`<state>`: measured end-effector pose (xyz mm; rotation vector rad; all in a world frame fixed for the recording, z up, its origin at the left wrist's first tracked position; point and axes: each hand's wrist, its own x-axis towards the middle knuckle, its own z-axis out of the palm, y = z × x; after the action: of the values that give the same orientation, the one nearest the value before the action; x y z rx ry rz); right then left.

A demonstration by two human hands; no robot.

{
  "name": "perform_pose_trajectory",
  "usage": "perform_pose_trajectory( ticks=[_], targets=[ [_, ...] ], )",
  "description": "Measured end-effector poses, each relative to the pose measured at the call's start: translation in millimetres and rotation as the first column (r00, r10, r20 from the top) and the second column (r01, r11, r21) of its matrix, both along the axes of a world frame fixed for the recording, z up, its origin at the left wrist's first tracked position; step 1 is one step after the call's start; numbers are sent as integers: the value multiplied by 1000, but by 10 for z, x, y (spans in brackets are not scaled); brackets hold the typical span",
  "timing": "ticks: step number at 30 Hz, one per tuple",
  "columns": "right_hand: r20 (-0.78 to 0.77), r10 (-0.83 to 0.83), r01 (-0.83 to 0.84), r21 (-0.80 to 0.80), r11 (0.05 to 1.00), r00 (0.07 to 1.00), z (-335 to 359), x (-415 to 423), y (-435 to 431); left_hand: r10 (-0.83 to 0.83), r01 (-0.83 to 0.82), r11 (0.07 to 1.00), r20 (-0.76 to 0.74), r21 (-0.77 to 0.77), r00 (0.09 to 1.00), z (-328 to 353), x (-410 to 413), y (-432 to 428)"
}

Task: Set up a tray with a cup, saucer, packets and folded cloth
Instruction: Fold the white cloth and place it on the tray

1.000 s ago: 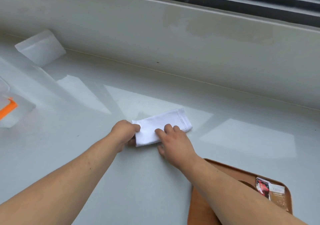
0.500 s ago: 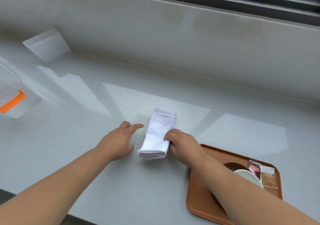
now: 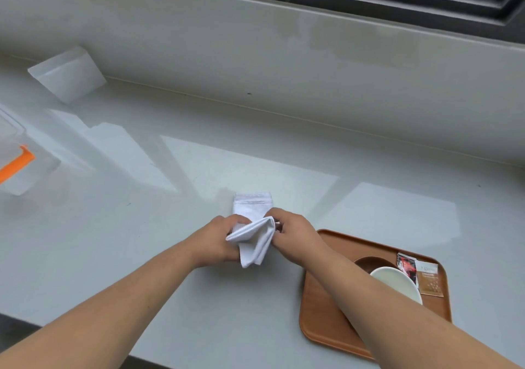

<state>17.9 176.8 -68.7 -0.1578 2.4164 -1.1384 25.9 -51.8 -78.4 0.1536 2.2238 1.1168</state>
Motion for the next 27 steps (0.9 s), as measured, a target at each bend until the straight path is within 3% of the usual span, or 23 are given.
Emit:
perform_pose_trajectory(
  ticks=[4, 7, 9, 12, 16, 23, 27],
  targets=[
    [31, -109, 108, 36, 994, 994, -34, -73, -43, 99, -94, 994, -79, 59, 992, 5, 79, -3],
    [91, -149, 147, 34, 989, 985, -42, -142, 1, 249, -247, 965, -10, 92, 968, 20, 45, -4],
    [132, -181, 182, 8, 983, 974, -30, -191, 15, 363, -368, 929, 88, 45, 928, 10, -11, 11],
    [133, -161, 152, 73, 986, 978, -18, -288, -22, 425, -418, 905, 140, -76, 894, -50, -113, 70],
    [147, -155, 127, 181, 975, 977, -40, -433, -123, 432, -404, 891, 114, -206, 895, -107, -227, 110],
    [151, -143, 70, 409, 910, 978, -177, -517, -184, 334, -349, 811, -118, -469, 935, -106, -353, 181],
    [77, -246, 191, 426, 884, 966, -241, -484, -211, 370, -379, 767, -126, -518, 921, -99, -417, 234]
  ],
)
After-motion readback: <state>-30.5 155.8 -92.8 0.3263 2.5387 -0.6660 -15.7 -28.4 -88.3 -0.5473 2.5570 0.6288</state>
